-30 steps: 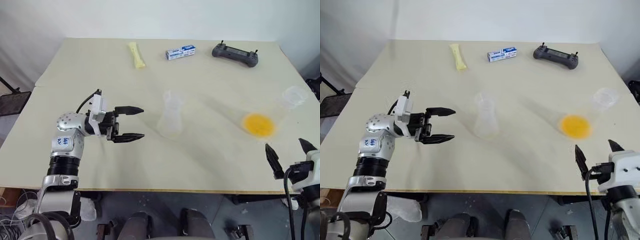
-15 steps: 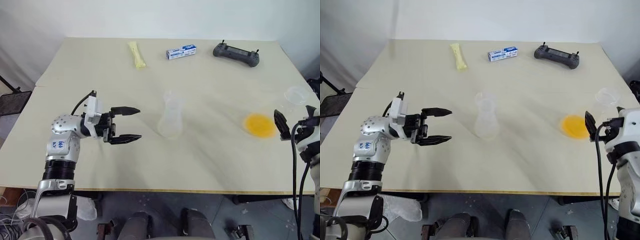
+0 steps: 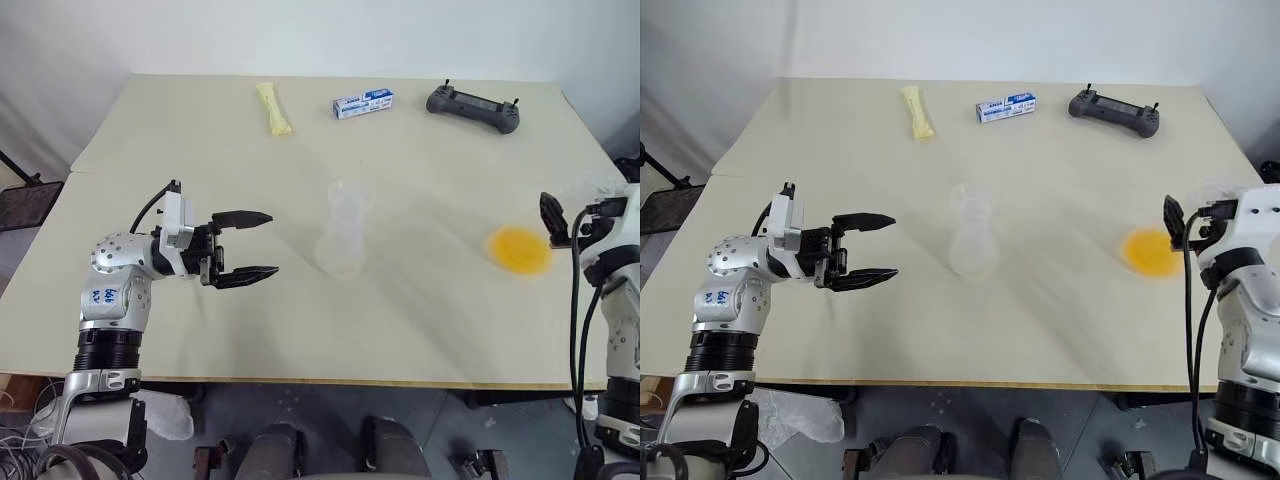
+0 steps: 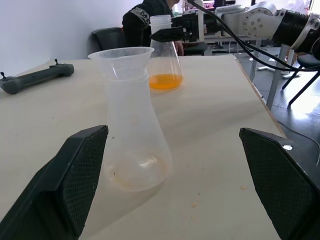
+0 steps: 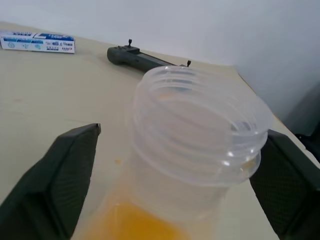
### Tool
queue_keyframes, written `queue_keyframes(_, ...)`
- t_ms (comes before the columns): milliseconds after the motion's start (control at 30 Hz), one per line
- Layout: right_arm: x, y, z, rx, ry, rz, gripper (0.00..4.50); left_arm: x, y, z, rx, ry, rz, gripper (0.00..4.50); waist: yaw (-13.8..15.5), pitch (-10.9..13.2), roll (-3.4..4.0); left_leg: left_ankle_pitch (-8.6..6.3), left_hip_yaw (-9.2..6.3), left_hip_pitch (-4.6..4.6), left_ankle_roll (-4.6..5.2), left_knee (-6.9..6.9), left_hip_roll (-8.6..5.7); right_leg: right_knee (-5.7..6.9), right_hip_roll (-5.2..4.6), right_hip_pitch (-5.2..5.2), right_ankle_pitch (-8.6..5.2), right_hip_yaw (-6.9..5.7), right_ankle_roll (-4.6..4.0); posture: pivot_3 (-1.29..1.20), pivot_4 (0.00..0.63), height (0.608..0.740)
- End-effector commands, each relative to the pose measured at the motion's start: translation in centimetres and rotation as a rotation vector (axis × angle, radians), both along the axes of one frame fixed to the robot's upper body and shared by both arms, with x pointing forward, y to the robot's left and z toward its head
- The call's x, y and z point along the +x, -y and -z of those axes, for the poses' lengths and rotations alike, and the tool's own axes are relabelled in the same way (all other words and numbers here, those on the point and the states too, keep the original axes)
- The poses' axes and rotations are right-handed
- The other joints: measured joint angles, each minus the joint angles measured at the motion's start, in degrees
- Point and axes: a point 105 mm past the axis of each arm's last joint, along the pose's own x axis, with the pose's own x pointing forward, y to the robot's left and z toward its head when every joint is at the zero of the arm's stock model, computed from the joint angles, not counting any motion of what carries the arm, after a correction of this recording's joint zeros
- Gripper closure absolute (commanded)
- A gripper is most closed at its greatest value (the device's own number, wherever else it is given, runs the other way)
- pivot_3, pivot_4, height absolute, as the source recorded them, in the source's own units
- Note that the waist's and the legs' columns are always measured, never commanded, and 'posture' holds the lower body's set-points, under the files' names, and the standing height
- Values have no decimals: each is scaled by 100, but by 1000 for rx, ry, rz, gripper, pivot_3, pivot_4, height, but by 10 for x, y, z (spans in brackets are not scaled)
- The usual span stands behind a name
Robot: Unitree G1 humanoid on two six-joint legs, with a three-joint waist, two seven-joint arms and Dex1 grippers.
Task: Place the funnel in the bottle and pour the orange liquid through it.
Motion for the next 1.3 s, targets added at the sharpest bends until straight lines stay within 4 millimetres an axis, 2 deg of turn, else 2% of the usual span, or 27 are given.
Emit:
queue_keyframes(33, -5, 2, -16, -1, 58, 16, 1200, -4, -3, -10, -6, 44, -1, 0, 1, 0, 0, 0, 0, 0, 0, 0, 0, 0, 0, 0, 0, 0, 0, 0, 150, 740)
queue_keyframes(133, -10, -5, -16, 5, 53, -8, 2051, -2, -1, -10, -5, 41, 2, 0, 7, 1, 1, 0, -1, -1, 0, 0, 0, -1, 0, 0, 0, 0, 0, 0, 150, 740)
queue_keyframes(400, -23, -62, -52, -129, 117, -144, 2053, 10, 3, -5, -9, 19, 10, 0, 10, 4, 7, 0, 3, -2, 0, 0, 1, -2, 1, -3, 0, 0, 0, 0, 150, 740)
queue_keyframes(600, -22, -111, -76, -293, 147, -202, 2053, 23, 9, -5, -30, -6, 11, 0, 14, 4, 6, 0, 4, -7, 0, 0, -2, -2, 1, -9, 0, 1, 0, 0, 150, 740)
queue_keyframes(700, -19, -128, -85, -342, 168, -209, 2053, 26, 10, -5, -32, -18, 20, 0, 20, 4, 6, 0, 2, -12, 0, 0, -2, -3, 1, -11, 0, -1, 0, 0, 150, 740)
queue_keyframes(867, -11, -160, -92, -533, 189, -228, 2053, 32, 11, -4, -10, -47, 27, 0, 15, 5, 6, 0, 2, -13, 0, -1, -4, -2, 1, -13, 0, -2, 0, 0, 150, 740)
queue_keyframes(933, -9, -166, -92, -577, 187, -228, 2053, 34, 11, -4, -4, -57, 23, 0, 10, 5, 5, 0, 3, -14, 0, -3, -4, -3, 1, -15, 0, -2, 0, 0, 150, 740)
queue_keyframes(1033, -6, -181, -91, -693, 181, -240, 2053, 35, 11, -13, -50, -16, 16, 0, -4, 5, 5, 0, 2, -15, 0, -6, -4, -3, 1, -17, 0, -3, 0, 0, 150, 740)
queue_keyframes(1300, 1, -215, -88, -932, 214, -256, 2053, 28, 8, -18, -100, 6, 39, 0, -80, 5, 4, 0, 0, -20, 0, -11, -3, -3, 1, -25, 0, -4, 0, 0, 150, 740)
